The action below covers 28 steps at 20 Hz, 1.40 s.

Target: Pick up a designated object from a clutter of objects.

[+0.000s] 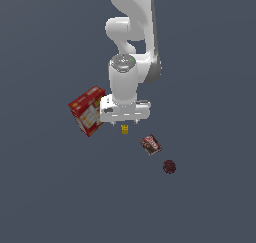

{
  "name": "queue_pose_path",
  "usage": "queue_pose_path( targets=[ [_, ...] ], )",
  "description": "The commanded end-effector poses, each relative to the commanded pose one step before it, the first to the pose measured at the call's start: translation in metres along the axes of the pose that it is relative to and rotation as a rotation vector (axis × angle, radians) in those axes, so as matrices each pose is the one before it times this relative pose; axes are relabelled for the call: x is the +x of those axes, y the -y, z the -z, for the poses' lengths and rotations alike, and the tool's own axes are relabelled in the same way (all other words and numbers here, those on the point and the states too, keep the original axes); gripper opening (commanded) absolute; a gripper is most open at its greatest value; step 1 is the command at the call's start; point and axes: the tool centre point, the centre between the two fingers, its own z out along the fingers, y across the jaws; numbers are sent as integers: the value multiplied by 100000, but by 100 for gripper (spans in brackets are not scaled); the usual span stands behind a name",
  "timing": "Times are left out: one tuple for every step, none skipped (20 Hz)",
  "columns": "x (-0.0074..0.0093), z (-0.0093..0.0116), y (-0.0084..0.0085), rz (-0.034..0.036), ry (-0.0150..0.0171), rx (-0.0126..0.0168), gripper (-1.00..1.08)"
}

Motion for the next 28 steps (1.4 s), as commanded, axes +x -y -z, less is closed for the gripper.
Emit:
queue_pose_path(
  targets=[
    [-978,-1874,-5,719,180,31,100],
    [-357,-621,6,235,105,17,100],
    [-339,-568,8,218,97,16,100],
    [-319,-515,9,199,89,15,100],
    [-296,-466,13,189,84,14,100],
    [-273,-416,11,167,74,13,100],
    [-248,-367,8,141,63,11,100],
    [-220,-324,16,141,62,11,100],
    [-197,-272,-1,89,39,7,100],
    [-162,-239,23,126,56,10,100],
    [-138,-186,1,63,28,5,100],
    [-107,-147,7,63,28,5,100],
    [-82,-95,-16,0,0,0,100],
    [-42,-70,20,63,28,5,100],
    [-16,-19,-3,0,0,0,100],
    [63,89,6,-43,87,15,100],
    [-2,-27,0,0,0,0,100],
    [-5,-82,0,0,0,0,100],
    [-8,-136,0,0,0,0,100],
    [-10,-190,0,0,0,0,100],
    [-13,-243,0,0,0,0,100],
    [-15,-295,0,0,0,0,100],
    [-17,-346,0,0,0,0,100],
    [-18,-396,0,0,0,0,100],
    [-19,-445,0,0,0,0,100],
    [-17,-492,-1,0,0,0,100],
    [-14,-487,-2,0,0,0,100],
    [-6,-398,30,68,-70,-8,100]
  ],
)
